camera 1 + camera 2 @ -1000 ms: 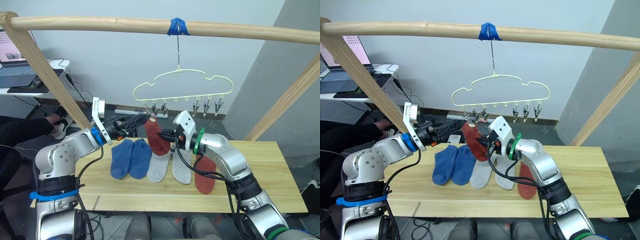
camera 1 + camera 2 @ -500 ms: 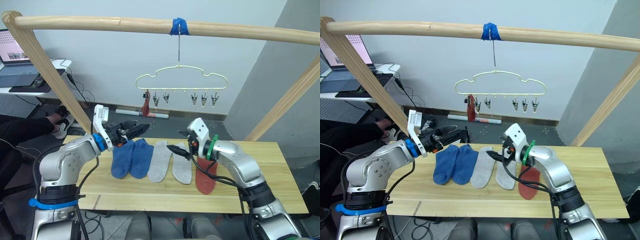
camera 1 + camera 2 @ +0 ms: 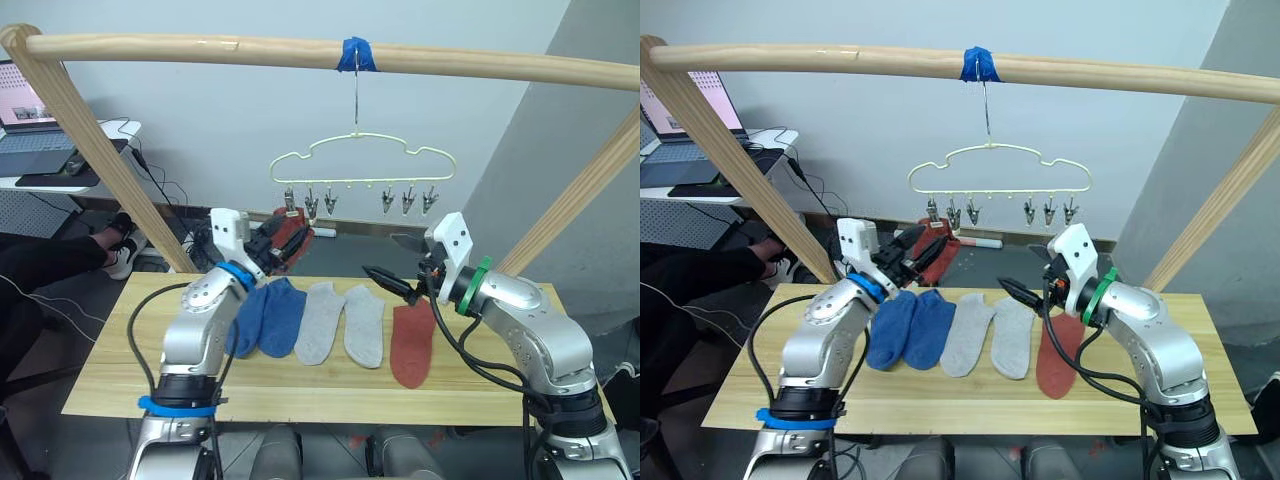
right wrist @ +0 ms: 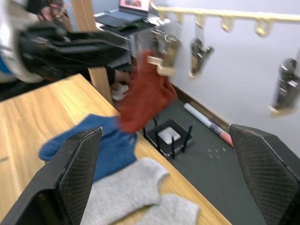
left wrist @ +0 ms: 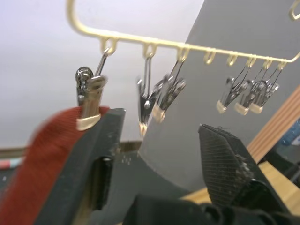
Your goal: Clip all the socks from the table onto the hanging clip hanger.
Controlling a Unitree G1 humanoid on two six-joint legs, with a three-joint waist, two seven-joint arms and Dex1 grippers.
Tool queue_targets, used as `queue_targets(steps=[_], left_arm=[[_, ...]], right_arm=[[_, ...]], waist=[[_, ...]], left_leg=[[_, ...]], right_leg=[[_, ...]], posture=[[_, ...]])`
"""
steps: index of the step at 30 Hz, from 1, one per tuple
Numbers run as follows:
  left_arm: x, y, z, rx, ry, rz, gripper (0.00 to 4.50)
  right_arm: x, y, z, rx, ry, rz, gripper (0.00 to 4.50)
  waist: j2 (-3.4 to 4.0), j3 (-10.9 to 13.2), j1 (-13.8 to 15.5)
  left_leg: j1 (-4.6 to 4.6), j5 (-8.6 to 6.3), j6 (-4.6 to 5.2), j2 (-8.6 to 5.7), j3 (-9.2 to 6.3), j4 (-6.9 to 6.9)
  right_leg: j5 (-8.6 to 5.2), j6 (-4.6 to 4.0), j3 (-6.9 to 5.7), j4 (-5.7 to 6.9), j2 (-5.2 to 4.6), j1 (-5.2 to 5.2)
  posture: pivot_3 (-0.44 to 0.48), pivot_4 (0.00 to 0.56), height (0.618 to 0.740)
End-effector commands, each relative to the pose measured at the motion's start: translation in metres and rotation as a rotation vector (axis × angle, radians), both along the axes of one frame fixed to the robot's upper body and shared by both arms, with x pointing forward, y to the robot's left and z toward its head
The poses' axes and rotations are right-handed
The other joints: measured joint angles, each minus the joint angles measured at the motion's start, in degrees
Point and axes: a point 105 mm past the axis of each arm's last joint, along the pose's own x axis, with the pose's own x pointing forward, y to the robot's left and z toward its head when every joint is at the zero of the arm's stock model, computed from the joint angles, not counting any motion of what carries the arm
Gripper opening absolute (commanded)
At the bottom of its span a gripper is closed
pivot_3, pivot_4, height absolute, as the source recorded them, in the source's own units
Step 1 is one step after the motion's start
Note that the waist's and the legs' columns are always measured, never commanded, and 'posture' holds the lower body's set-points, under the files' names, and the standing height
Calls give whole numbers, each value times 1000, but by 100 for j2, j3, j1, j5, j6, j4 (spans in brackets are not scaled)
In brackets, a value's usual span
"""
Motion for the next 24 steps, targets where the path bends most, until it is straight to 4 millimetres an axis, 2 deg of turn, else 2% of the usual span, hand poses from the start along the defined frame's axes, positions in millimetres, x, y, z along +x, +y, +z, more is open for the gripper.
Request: queue_targets(steps=[1,9,13,17,24], left_arm=[[3,-7,13,14,-87,14,2866],[17,-12,11,8,-121,51,2866],[21,-15,9,9,-130,49,2866],[24,-16,8,10,-133,60,2053],[27,-17,5,7,-132,72,2053]], right_arm=[[-4,-5,18,59,-65,-14,4500],[-12,6,31,157,-88,84,4500],[-14,11,31,150,-92,114,4500],[-13,13,31,149,-90,119,4500],[-12,15,33,152,-93,123,4500]], waist=[[0,0,-2],[0,0,-11],[0,0,-18],[0,0,-15],[0,1,-14]], left_leg=[[0,0,0,0,0,0],[1,0,0,-1,-1,2],[0,0,0,-1,0,4],[0,0,0,0,-2,4],[1,0,1,0,-2,3]], right_leg=[[0,0,0,0,0,0],[1,2,-1,2,1,2],[3,4,0,2,1,2],[3,4,-3,2,2,2],[3,5,-2,2,2,2]], posture=[[-11,99,740],[-18,100,740],[-21,108,740],[-20,120,740],[-23,127,740]])
